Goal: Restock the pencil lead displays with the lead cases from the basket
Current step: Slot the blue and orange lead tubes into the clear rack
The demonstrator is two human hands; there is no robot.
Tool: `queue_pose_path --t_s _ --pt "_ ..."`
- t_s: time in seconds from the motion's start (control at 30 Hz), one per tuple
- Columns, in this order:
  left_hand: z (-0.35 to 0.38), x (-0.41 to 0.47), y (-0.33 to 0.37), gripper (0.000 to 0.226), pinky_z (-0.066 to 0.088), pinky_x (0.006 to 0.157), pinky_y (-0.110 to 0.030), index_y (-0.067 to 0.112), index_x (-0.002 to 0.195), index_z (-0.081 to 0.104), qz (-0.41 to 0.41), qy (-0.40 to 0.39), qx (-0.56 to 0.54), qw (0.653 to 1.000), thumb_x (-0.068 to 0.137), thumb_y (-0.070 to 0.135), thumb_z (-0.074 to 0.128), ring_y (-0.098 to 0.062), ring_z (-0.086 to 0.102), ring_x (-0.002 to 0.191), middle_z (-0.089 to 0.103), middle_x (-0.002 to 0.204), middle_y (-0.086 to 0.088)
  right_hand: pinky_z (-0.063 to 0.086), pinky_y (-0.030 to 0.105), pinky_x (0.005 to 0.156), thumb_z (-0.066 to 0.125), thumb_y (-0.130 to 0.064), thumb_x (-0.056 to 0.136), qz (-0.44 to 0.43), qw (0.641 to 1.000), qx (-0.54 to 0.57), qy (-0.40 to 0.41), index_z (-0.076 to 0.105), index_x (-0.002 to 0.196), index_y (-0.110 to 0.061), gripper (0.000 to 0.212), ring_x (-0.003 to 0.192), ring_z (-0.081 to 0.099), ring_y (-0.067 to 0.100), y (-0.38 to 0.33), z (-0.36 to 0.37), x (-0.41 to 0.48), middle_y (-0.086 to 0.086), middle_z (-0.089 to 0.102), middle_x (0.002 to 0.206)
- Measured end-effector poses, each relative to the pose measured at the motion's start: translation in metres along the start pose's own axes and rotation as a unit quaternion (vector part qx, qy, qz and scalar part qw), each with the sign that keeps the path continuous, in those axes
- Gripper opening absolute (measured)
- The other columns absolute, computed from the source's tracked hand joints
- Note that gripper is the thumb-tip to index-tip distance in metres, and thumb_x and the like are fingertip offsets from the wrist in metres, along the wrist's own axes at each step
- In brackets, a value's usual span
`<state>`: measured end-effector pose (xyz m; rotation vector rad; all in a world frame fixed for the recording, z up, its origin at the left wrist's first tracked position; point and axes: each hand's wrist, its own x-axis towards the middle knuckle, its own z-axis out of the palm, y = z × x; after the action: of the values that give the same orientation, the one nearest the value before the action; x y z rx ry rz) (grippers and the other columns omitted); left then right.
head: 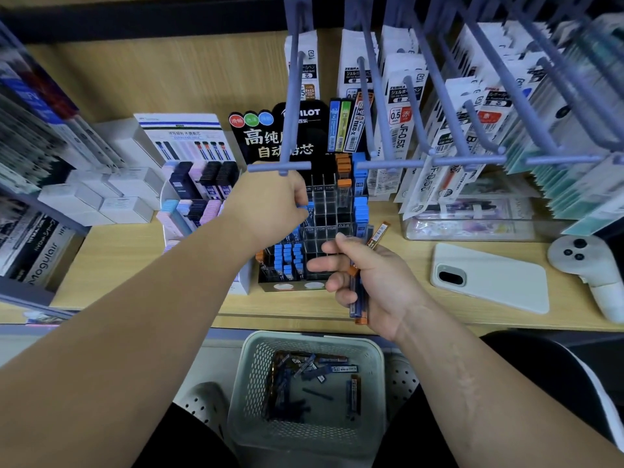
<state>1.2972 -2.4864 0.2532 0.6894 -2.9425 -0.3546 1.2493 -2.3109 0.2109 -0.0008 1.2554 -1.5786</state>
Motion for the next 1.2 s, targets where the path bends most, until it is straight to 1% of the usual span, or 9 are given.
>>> queue_pose_path --t_s 0.07,0.27,0.37,0.47,0.57,0.67,0.83,0.9,1.2 --pt "0.004 -0.001 -0.001 0.011 0.055 0.078 -0.038 0.019 0.092 0.075 -0.020 0.005 0.005 1.000 0.085 0.028 0.075 -0.019 0.064 0.081 0.059 0.073 0.010 0.032 0.017 0.037 0.058 -0.028 0.101 -0.001 1.000 -0.001 0.000 0.062 0.104 -0.006 0.023 0.045 0.057 0.012 0.000 0.000 0.000 0.018 0.076 0.089" --pt "0.009 0.000 0.000 0.011 0.057 0.073 -0.041 0.022 0.082 0.077 -0.028 0.006 -0.006 1.000 0.087 0.029 0.071 -0.019 0.066 0.078 0.073 0.080 0.006 0.032 0.018 0.038 0.058 -0.028 0.101 -0.001 1.000 -0.005 0.004 0.062 0.105 -0.006 0.023 0.045 0.057 0.013 0.001 -0.001 0.002 0.018 0.076 0.089" --pt "0.009 0.001 0.001 0.013 0.057 0.071 -0.041 0.022 0.083 0.079 -0.020 0.003 -0.013 1.000 0.088 0.027 0.068 -0.020 0.065 0.072 0.068 0.069 0.008 0.032 0.018 0.038 0.058 -0.028 0.101 -0.003 1.000 -0.007 0.005 0.061 0.107 -0.005 0.023 0.045 0.057 0.013 0.001 0.000 0.002 0.018 0.076 0.089" --pt "0.006 -0.002 -0.004 0.013 0.054 0.071 -0.036 0.022 0.090 0.079 -0.017 0.017 -0.044 0.999 0.089 0.025 0.066 -0.017 0.059 0.069 0.053 0.059 0.018 0.032 0.018 0.038 0.059 -0.028 0.101 -0.006 1.000 -0.011 0.009 0.062 0.107 -0.005 0.024 0.046 0.056 0.013 0.001 0.000 0.002 0.018 0.076 0.090" --pt "0.004 -0.012 -0.014 0.022 0.050 0.070 -0.031 0.022 0.100 0.076 -0.004 0.035 -0.073 0.997 0.079 0.031 0.079 -0.015 0.056 0.070 0.054 0.067 0.015 0.031 0.018 0.038 0.059 -0.028 0.101 -0.006 1.000 -0.007 0.011 0.061 0.107 -0.006 0.023 0.046 0.055 0.013 0.001 -0.001 0.002 0.017 0.076 0.088" --pt "0.009 -0.023 -0.023 0.036 0.050 0.069 -0.033 0.023 0.099 0.076 0.011 0.034 -0.088 0.996 0.068 0.031 0.090 -0.014 0.056 0.074 0.053 0.076 0.014 0.031 0.018 0.038 0.061 -0.028 0.100 -0.004 1.000 -0.005 0.009 0.062 0.104 -0.007 0.021 0.047 0.052 0.013 0.002 -0.001 0.002 0.013 0.073 0.079" --pt "0.017 -0.025 -0.026 0.023 0.048 0.065 -0.031 0.024 0.090 0.074 0.003 0.066 -0.080 0.995 0.071 0.024 0.087 -0.014 0.054 0.073 0.053 0.074 0.012 0.026 0.019 0.039 0.063 -0.029 0.098 0.007 1.000 -0.007 -0.005 0.064 0.096 -0.012 0.017 0.046 0.036 0.010 0.005 -0.002 0.003 -0.001 0.046 0.060" --pt "0.017 -0.023 -0.026 0.021 0.043 0.064 -0.028 0.023 0.090 0.073 0.001 0.070 -0.078 0.995 0.073 0.024 0.086 -0.013 0.052 0.072 0.053 0.073 0.012 0.026 0.019 0.039 0.064 -0.029 0.097 0.009 1.000 -0.015 -0.016 0.063 0.097 -0.012 0.017 0.046 0.034 0.010 0.005 -0.002 0.002 -0.002 0.044 0.059" --pt "0.021 -0.026 -0.028 0.022 0.050 0.068 -0.033 0.022 0.093 0.073 0.015 0.077 -0.084 0.993 0.074 0.021 0.082 -0.013 0.052 0.073 0.051 0.072 0.012 0.026 0.019 0.037 0.068 -0.025 0.095 0.006 0.999 -0.041 -0.024 0.058 0.097 -0.014 0.015 0.044 0.033 0.008 0.009 -0.006 0.007 -0.003 0.043 0.058"
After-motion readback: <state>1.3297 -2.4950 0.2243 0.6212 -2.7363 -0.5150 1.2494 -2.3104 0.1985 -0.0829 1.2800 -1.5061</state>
